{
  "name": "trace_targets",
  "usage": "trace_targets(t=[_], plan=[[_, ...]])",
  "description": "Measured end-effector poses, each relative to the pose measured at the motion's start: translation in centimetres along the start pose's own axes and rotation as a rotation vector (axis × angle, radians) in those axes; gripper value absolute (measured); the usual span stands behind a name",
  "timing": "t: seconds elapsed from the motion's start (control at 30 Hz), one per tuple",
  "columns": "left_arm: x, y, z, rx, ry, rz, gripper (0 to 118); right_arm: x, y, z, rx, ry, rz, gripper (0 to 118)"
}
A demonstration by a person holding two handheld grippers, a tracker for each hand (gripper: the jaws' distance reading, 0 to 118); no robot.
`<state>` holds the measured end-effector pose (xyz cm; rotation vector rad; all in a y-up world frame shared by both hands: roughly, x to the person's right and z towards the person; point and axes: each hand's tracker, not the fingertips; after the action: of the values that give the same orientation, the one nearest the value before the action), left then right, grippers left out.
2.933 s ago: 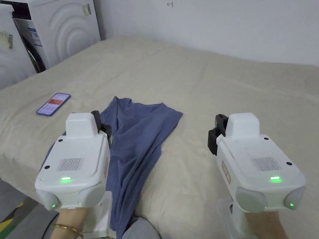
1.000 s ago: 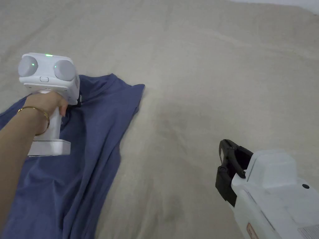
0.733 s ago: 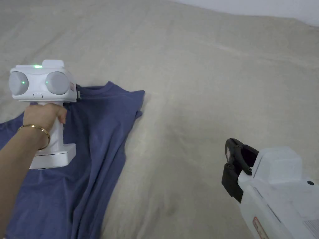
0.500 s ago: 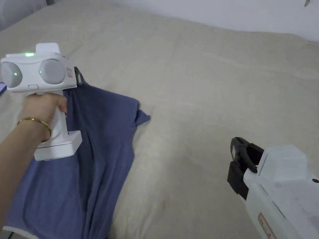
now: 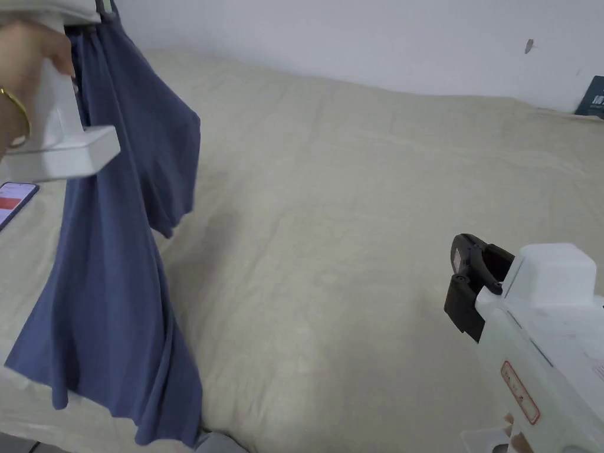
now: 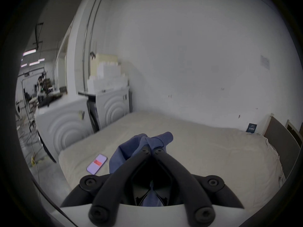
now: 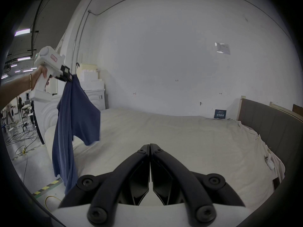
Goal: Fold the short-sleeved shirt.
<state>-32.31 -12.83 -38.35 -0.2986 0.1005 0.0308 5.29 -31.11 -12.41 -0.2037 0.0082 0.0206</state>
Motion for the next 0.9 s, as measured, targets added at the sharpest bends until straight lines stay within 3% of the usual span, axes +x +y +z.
trace_targets(t=[0.17, 0.33, 0.6, 0.9], plan=[[5.6, 4.6, 3.4, 0.097, -0.071, -0.069, 0, 2.1, 1.0, 2.0, 0.047, -0.062, -0.025, 0], [12.9, 5.0, 4.7, 0.128, -0.207, -0.139, 0, 4.7, 1.8, 4.0, 0.08, -0.148, -0.046, 0], [26.9, -1.8, 5.8, 0.019, -0.498, -0.238, 0, 10.5, 0.7, 7.7, 0.07, -0.306, -0.052, 0], [41.2, -15.5, 7.8, -0.234, -0.735, -0.292, 0, 15.4, -1.0, 11.1, 0.026, -0.449, -0.093, 0]])
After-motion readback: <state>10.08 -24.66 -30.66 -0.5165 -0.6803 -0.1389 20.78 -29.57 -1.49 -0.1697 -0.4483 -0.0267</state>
